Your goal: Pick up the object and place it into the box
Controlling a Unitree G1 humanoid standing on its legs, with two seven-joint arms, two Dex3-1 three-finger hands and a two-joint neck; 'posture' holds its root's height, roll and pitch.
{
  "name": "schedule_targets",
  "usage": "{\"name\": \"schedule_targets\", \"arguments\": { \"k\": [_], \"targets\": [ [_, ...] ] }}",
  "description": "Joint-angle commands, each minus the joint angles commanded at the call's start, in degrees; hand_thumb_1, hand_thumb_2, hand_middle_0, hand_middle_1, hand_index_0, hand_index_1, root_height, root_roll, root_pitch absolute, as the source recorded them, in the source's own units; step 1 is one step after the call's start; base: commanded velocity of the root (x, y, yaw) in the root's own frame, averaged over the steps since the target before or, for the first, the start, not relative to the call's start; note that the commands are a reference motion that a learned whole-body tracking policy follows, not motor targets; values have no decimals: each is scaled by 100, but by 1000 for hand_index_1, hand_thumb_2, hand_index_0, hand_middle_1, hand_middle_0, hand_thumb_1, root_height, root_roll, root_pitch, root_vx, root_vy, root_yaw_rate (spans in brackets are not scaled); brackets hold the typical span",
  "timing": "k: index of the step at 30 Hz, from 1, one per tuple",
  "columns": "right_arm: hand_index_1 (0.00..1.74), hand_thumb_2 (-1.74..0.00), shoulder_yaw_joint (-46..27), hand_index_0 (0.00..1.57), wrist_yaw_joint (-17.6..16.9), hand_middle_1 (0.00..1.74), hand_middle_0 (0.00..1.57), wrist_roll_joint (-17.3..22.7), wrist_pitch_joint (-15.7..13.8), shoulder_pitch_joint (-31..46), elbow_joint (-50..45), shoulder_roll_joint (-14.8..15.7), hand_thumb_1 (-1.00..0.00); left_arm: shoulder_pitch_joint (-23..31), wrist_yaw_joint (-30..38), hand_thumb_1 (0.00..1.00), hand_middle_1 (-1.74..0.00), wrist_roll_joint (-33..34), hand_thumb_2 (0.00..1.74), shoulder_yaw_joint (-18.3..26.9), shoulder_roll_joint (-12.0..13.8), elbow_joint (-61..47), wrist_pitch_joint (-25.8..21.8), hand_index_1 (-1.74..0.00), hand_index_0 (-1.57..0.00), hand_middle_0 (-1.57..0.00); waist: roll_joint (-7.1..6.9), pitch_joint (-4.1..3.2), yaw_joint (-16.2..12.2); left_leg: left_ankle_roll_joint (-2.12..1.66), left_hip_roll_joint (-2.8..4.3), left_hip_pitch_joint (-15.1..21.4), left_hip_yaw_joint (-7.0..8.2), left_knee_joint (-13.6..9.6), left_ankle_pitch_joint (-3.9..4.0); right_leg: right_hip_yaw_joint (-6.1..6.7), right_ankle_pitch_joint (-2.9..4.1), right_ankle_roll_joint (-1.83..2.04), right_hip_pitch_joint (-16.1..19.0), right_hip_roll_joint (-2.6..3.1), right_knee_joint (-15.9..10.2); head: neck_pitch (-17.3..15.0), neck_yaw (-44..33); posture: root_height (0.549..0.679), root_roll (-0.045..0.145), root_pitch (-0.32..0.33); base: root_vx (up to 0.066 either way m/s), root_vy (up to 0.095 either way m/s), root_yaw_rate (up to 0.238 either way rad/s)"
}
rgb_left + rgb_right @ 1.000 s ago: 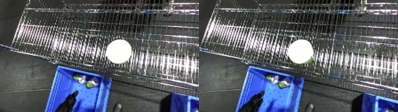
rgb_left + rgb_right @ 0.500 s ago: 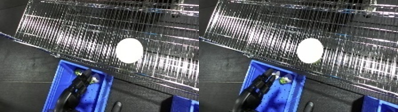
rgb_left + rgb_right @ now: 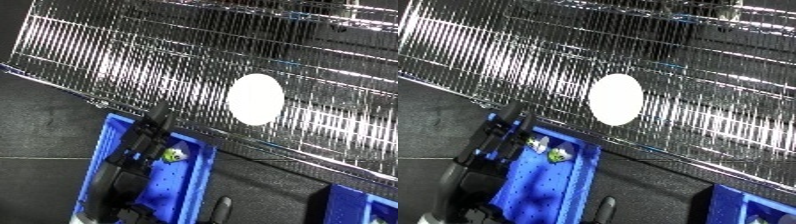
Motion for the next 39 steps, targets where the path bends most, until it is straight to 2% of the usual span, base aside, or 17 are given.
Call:
{"name": "schedule_targets", "arguments": {
  "k": [7, 11, 15, 20, 29, 39],
  "targets": [
    [0, 0, 143, 0, 40, 0, 0, -110, 117, -110, -2, 121, 0, -517, 678, 0, 0, 550, 0, -37, -145, 467, -56, 0, 0, 0, -193, 0, -157, -1, 101, -12, 68, 78, -18, 105, 14, 6, -23, 103, 14, -17, -450, 655, 27, 64, 9, -4, -155],
    [0, 0, 206, 0, 99, 0, 0, -217, 145, -165, 41, 150, 0, -832, 1075, 0, 0, 885, 0, -48, -213, 867, -260, 0, 0, 0, -272, 0, -274, -2, 175, -20, 136, 123, -34, 177, 20, 12, -63, 159, 33, 47, -737, 653, 23, 63, -1, 26, -181],
    [0, 0, 273, 0, 165, 0, 0, -296, 183, -238, 77, 164, 0, -1060, 1502, 0, 0, 1106, 0, -4, -271, 1299, -464, 0, 0, 0, -344, 0, -384, 2, 234, -57, 205, 210, -72, 253, 20, 10, -125, 207, 76, 128, -985, 652, 20, 62, -3, 32, -156],
    [0, 0, 392, 0, 227, 0, 0, -346, 200, -333, 56, 202, 0, -1248, 1931, 0, 0, 1346, 0, 10, -377, 1839, -504, 0, 0, 0, -452, 0, -503, -5, 325, -132, 278, 346, -136, 324, 13, 10, -206, 265, 137, 233, -1207, 650, 14, 64, -1, 13, -137],
    [0, 0, 563, 0, 176, 0, 0, -330, 248, -494, -88, 221, 0, -1683, 2040, 0, 0, 1410, 0, -101, -550, 2811, -515, 0, 0, 0, -565, 0, -697, -16, 427, -245, 370, 447, -195, 423, 19, 17, -360, 356, 176, 510, -1458, 648, 8, 77, -3, 25, -91],
    [0, 0, 703, 0, 96, 0, 0, -201, 254, -580, -211, 270, 0, -2322, 1919, 0, 0, 1347, 0, -200, -669, 3663, -499, 0, 0, 0, -700, 0, -896, -29, 529, -460, 432, 544, -243, 492, 62, 42, -583, 441, 189, 810, -1585, 645, 0, 102, -9, 14, -59]
  ]
}}
